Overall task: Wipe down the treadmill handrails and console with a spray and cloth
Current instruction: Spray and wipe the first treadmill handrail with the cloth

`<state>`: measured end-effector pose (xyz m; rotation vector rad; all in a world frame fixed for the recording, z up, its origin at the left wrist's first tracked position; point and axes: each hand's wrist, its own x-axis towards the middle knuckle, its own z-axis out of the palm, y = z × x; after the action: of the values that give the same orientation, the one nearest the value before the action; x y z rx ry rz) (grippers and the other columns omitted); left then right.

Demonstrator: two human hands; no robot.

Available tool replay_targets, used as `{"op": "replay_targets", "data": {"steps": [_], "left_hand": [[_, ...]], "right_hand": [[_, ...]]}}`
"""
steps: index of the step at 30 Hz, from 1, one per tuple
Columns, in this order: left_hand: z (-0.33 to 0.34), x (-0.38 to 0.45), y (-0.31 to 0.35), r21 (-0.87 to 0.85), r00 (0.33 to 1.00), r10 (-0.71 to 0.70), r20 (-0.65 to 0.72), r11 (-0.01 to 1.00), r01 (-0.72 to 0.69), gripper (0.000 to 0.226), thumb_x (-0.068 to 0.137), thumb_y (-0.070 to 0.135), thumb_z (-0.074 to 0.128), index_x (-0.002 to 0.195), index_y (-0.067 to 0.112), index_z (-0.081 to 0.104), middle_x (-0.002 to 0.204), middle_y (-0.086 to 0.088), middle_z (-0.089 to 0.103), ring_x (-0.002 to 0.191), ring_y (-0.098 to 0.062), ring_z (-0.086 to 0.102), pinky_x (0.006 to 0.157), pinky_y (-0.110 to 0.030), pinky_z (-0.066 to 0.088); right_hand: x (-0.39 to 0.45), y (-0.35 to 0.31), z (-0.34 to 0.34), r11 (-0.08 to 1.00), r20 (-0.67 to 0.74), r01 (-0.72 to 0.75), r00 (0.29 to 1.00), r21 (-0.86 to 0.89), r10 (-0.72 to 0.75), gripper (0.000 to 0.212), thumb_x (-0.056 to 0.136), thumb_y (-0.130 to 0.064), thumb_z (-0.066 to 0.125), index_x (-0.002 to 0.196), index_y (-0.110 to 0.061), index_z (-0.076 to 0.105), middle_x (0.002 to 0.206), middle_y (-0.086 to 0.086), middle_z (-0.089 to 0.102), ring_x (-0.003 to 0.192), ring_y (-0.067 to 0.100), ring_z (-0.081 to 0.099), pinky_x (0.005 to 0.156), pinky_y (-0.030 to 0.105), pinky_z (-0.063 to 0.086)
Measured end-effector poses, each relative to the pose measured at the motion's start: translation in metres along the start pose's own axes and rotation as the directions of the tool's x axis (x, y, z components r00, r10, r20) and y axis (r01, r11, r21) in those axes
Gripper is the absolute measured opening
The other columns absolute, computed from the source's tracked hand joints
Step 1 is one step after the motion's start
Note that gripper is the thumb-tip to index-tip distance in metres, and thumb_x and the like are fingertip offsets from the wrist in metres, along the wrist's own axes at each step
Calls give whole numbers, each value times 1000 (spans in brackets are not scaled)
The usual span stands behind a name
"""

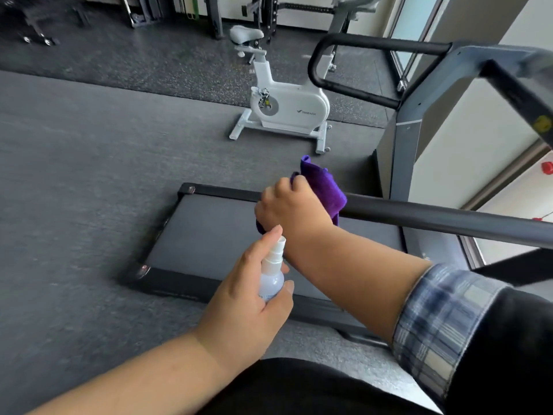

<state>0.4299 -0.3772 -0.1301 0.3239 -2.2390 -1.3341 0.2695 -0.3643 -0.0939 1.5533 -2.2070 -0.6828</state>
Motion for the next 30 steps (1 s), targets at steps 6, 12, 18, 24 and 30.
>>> {"op": "replay_targets", "data": {"steps": [6,12,18,24,30], "left_hand": [[-15,9,-9,-60,991,134,-2,989,-134,75,83,32,62,141,63,27,107,21,60,103,-3,61,90,-6,41],[-24,23,-12,-86,983,180,45,981,-175,73,82,34,61,140,62,28,107,22,61,105,-2,61,92,-4,38],[-23,23,-20,-65,976,183,114,982,-177,83,82,17,70,137,66,30,104,17,63,100,-3,61,86,-2,39],[0,44,-9,-10,954,200,225,979,-203,92,81,9,72,131,73,29,107,22,64,96,2,62,76,1,40],[23,65,9,4,948,191,255,980,-198,77,84,28,65,124,79,24,108,27,58,95,2,58,75,-25,48]], "right_hand": [[11,-35,19,945,128,225,972,-238,-199,26,96,-31,44,114,-19,58,119,3,55,116,34,50,100,52,36],[-13,2,8,955,-124,-138,977,262,175,43,87,-45,48,125,-26,57,121,-2,58,113,28,49,95,48,37],[-59,46,11,744,40,-451,866,492,499,83,75,-84,52,138,-31,49,127,-5,58,115,25,54,96,45,42],[-97,71,26,702,16,-524,806,483,591,76,80,-81,48,136,-30,52,127,-8,60,117,21,54,101,41,37],[-150,106,51,599,-9,-594,706,537,708,68,83,-79,45,129,-31,60,122,-10,65,116,18,56,105,40,37]]}}
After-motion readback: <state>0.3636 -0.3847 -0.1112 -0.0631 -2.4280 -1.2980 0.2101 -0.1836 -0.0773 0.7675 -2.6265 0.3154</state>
